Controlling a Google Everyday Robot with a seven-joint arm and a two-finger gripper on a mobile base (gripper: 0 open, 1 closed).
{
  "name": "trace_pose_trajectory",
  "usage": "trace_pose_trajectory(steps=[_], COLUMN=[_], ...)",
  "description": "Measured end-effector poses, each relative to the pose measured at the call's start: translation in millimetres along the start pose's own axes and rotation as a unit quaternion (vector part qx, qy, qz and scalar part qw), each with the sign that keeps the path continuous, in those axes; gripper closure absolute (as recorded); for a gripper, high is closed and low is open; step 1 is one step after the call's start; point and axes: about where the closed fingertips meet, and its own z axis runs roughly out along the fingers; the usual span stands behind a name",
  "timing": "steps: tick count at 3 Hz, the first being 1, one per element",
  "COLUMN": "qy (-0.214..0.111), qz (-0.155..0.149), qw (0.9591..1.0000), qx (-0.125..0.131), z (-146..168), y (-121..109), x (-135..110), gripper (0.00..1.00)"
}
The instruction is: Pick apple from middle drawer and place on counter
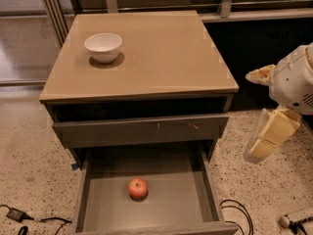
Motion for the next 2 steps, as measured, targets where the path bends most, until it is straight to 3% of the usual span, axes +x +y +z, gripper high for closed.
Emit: trace_pose_trajectory(steps=[1, 2], qy=[-0.061, -0.121], qz=[-0.003, 0.005], qw=[0.9981, 0.9924], qx=[0.009, 0.022], z=[28.1, 84.1], y=[21.2, 43.3], x=[3.2, 5.5], gripper=[0.00, 0.00])
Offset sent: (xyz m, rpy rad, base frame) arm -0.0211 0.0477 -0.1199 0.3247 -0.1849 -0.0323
